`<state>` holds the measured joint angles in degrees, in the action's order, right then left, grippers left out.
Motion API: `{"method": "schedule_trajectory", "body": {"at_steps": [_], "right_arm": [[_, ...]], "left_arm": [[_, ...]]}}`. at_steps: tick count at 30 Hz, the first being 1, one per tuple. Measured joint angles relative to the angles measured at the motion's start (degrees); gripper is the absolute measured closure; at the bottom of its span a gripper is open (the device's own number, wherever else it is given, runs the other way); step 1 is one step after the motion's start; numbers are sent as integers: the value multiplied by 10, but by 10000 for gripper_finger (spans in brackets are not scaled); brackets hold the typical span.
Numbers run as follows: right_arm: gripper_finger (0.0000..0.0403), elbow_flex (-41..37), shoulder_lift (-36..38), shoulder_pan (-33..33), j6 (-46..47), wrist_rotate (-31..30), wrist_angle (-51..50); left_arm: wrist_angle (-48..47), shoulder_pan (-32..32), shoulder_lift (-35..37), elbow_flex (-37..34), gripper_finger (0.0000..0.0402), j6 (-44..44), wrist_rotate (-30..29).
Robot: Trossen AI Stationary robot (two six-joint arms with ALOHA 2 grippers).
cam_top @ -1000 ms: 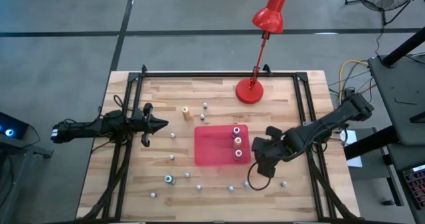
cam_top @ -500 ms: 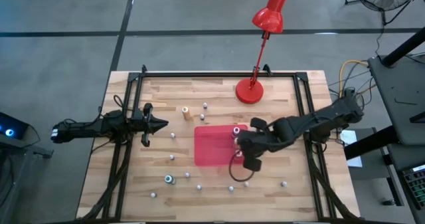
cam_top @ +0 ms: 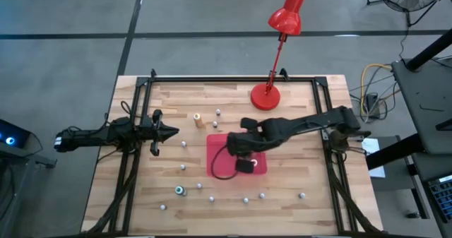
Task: Pick & Place food coloring
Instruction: Put the small pink food coloring bottle into the red bin
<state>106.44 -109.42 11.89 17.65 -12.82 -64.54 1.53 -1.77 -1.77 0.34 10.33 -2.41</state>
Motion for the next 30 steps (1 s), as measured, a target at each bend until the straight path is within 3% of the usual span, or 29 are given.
{"method": "schedule_trajectory", "body": {"at_steps": [14, 30], "right_arm": [[348, 99, -143, -54, -81, 36, 13], [349, 67, -164, -78, -89, 58, 79]], "left_arm": [[0, 0, 0, 0, 402, 0, 0], [0, 0, 0, 0, 402, 0, 0]]}}
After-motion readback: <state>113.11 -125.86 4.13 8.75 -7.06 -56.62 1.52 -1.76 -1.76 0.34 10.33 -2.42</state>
